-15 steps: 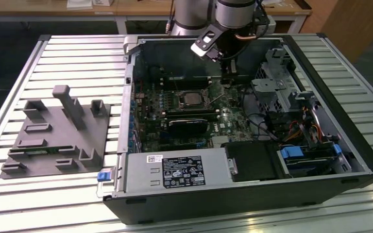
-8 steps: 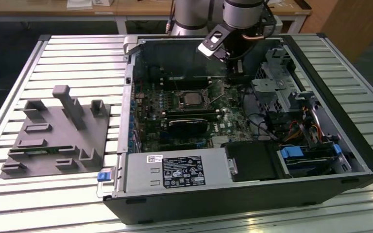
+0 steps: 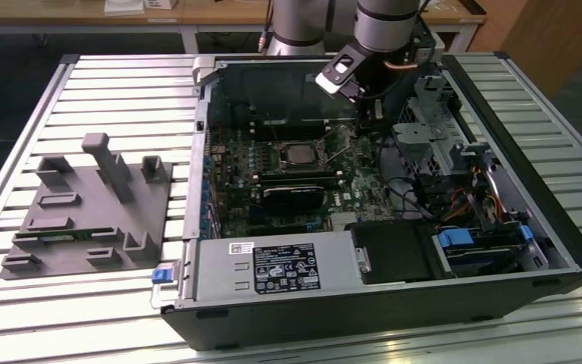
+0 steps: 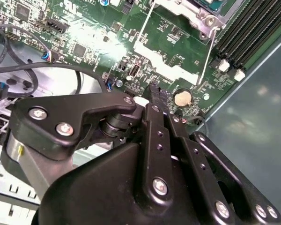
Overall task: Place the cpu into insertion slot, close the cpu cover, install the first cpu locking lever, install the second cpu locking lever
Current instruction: 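Close the cpu cover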
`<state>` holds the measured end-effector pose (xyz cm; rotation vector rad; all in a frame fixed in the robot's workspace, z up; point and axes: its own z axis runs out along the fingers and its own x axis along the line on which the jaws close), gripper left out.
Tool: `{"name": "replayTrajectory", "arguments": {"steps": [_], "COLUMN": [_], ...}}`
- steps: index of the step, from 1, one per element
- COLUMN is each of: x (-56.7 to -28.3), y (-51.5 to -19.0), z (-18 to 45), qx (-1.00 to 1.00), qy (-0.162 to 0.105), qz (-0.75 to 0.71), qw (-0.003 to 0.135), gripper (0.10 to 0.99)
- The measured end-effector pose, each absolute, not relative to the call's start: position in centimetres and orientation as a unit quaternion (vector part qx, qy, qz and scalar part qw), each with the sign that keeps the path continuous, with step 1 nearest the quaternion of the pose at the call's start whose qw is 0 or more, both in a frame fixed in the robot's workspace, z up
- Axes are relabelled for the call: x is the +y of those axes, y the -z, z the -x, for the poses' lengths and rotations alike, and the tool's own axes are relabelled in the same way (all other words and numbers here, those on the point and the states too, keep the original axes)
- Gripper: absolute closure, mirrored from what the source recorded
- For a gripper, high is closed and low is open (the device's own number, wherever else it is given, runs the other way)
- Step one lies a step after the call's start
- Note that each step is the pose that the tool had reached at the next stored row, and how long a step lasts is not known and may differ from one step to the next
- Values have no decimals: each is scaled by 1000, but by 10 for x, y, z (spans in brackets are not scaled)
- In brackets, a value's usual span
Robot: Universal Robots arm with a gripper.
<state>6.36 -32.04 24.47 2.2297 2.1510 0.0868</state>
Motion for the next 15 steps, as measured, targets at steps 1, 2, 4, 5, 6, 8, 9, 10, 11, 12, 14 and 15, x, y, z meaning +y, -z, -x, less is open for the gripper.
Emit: {"name": "replayTrajectory", "arguments": {"steps": [1, 2, 4, 5, 6, 8, 9, 10, 11, 12, 14, 15], "x": [-320, -320, -320, -320, -320, -320, -320, -320, -320, -320, -320, -320], "y": [-243, -242, -239, -237, -236, -234, -233, -233, -233, -233, -233, -233], "z": [-65, -65, -66, -66, -66, -66, -66, -66, -66, -66, -66, -66], "qx": [694, 694, 694, 694, 694, 694, 694, 694, 694, 694, 694, 694], "qy": [-27, -26, -23, -21, -20, -18, -18, -18, -18, -18, -18, -18], "qz": [-719, -719, -719, -719, -719, -720, -720, -720, -720, -720, -720, -720], "qw": [20, 19, 16, 14, 13, 12, 12, 12, 12, 12, 12, 12], "gripper": [980, 980, 980, 980, 980, 980, 980, 980, 980, 980, 980, 980]}}
